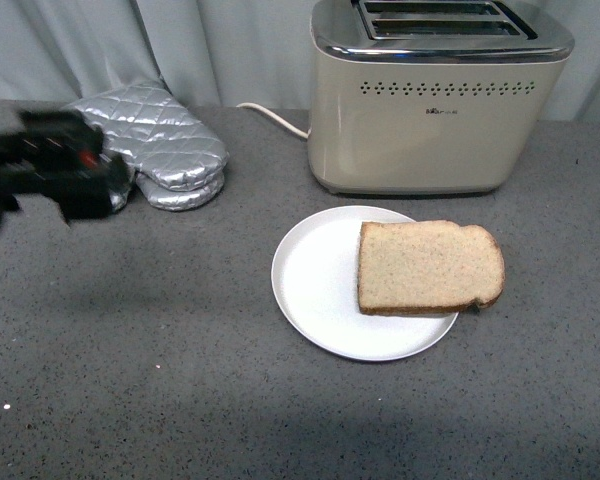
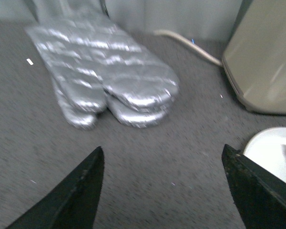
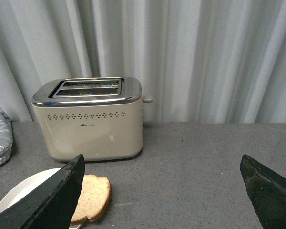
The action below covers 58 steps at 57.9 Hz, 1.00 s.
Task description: Put bread into toaster
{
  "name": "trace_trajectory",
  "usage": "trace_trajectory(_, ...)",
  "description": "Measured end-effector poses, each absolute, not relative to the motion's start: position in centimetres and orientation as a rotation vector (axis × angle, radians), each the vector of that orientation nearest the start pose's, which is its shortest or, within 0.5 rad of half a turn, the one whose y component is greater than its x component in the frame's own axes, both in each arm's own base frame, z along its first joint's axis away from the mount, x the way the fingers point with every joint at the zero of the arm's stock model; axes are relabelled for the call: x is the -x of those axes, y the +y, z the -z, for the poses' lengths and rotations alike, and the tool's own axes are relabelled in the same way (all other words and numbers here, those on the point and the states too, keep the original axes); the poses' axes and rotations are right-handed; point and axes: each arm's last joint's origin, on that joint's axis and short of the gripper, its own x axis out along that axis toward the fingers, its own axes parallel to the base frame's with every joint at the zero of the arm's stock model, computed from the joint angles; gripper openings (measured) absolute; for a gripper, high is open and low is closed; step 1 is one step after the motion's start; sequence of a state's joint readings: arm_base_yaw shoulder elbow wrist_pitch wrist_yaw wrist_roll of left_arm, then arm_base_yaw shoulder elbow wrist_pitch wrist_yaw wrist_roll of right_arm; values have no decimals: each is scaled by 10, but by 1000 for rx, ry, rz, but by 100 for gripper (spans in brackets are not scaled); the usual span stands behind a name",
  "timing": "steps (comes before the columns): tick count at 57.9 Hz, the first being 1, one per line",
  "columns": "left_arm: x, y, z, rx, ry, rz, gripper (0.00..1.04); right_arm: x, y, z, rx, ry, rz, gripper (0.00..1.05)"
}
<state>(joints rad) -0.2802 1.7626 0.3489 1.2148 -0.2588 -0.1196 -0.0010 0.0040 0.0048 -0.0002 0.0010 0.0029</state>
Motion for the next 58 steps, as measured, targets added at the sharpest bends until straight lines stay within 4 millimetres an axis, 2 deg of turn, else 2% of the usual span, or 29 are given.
trace_trajectory(2, -248, -59, -123, 61, 94, 4, 58, -98, 0, -165, -2, 0, 2, 95)
trace_trajectory(7, -236, -49, -141, 47, -3, 5, 44, -98, 0, -165, -3, -1, 2, 95)
trace_trajectory(10, -228, -44, -143, 37, -8, 9, 36, -98, 0, -165, -2, -1, 0, 95)
trace_trajectory(15, -210, -33, -142, 16, 24, 4, 15, -98, 0, -165, -2, -1, -1, 95)
trace_trajectory(19, -201, -28, -144, 16, 23, 1, 3, -98, 0, -165, -2, -1, 0, 95)
trace_trajectory(33, -179, -17, -151, 8, 18, 4, 4, -98, 0, -165, -2, -1, 0, 95)
trace_trajectory(41, -162, -8, -163, 7, 10, 24, 4, -98, 0, -165, -2, -1, 0, 95)
trace_trajectory(47, -155, -1, -162, 7, 15, 1, 4, -98, 0, -165, -2, -1, 0, 95)
trace_trajectory(58, -143, 0, -166, 7, 4, 0, 4, -98, 0, -165, -3, -1, 0, 95)
